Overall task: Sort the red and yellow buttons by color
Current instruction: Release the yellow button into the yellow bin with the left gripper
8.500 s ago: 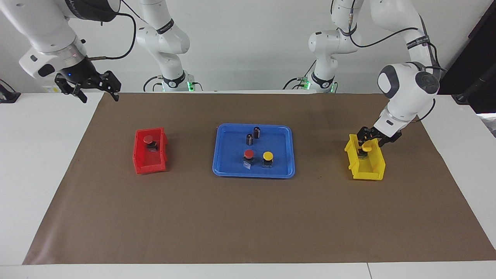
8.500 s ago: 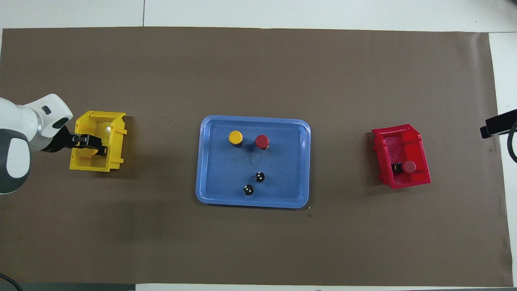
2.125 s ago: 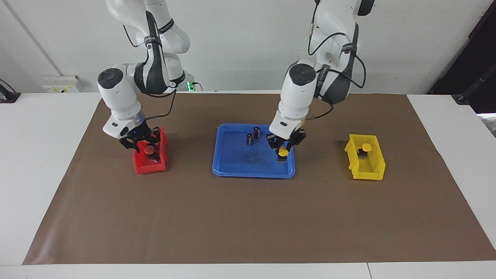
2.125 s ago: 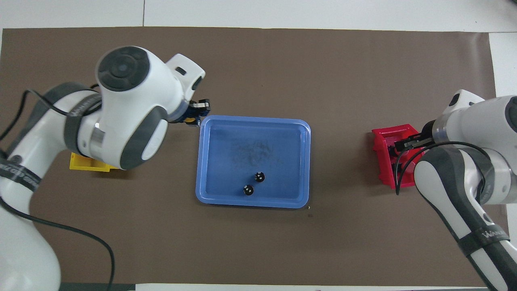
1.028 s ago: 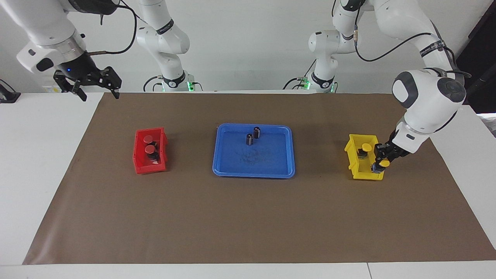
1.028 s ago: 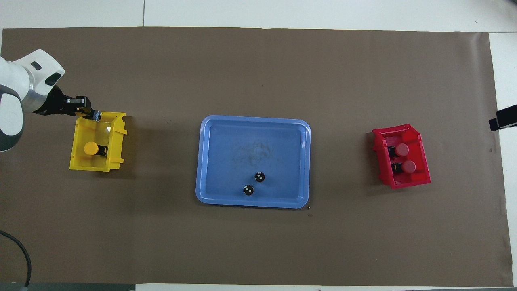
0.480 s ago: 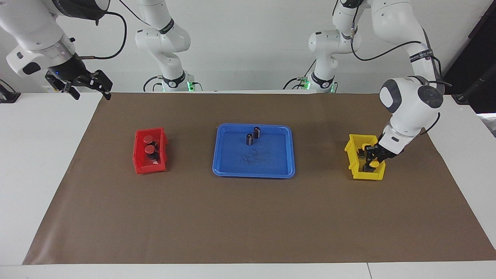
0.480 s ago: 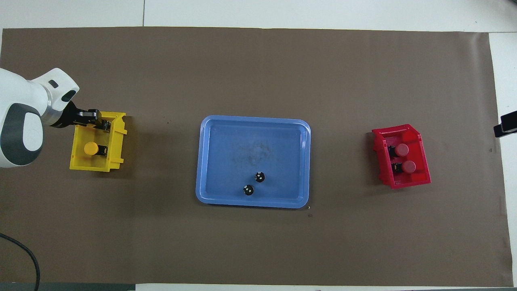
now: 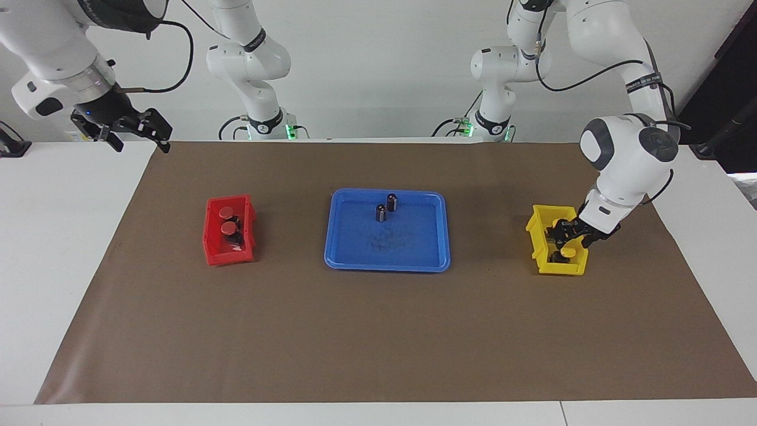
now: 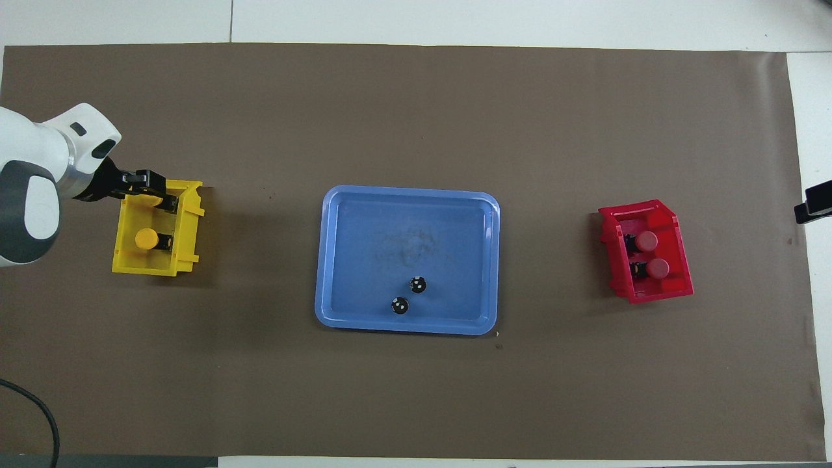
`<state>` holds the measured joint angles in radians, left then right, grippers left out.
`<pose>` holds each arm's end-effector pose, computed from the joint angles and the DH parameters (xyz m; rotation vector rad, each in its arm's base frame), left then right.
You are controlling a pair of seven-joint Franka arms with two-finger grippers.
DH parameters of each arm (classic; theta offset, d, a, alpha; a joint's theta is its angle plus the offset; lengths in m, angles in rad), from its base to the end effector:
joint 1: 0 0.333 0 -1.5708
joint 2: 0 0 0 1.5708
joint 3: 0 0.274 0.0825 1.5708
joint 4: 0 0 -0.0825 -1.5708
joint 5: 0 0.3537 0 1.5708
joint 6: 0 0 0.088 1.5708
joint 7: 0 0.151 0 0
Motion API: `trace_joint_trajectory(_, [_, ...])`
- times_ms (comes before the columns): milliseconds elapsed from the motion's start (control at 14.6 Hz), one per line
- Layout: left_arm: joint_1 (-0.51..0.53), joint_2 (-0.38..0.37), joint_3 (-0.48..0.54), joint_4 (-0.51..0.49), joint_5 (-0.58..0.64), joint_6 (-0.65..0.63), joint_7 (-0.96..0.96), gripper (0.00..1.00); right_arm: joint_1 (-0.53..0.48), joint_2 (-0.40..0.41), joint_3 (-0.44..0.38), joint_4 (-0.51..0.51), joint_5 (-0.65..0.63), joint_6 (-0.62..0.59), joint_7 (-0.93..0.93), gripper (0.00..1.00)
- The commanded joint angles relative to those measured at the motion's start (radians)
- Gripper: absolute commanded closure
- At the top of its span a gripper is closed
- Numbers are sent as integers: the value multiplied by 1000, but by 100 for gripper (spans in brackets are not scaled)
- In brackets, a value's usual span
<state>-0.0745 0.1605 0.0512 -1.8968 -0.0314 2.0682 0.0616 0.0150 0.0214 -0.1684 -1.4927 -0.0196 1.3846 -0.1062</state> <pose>0.5659 -0.0165 0.3480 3.1203 -0.1105 0.0180 0.4982 -0.0795 0.5467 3.1278 -0.0779 -0.2054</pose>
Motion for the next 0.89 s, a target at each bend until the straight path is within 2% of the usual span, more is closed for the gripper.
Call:
trace_joint_trajectory(0, [-25, -30, 3, 122, -10, -178, 9, 1, 11, -18, 0, -21, 0, 4, 16, 0])
trace_joint_trajectory(274, [-27, -148, 1, 175, -1, -322, 15, 0, 5, -18, 0, -23, 0, 16, 16, 0])
trace_joint_trajectory(411, [-27, -182, -2, 202, 2, -388, 17, 0, 6, -18, 0, -24, -2, 22, 16, 0])
trace_joint_trajectory(823, [-28, -210, -11, 206, 8, -418, 15, 0, 10, -17, 1, -20, -3, 21, 13, 0])
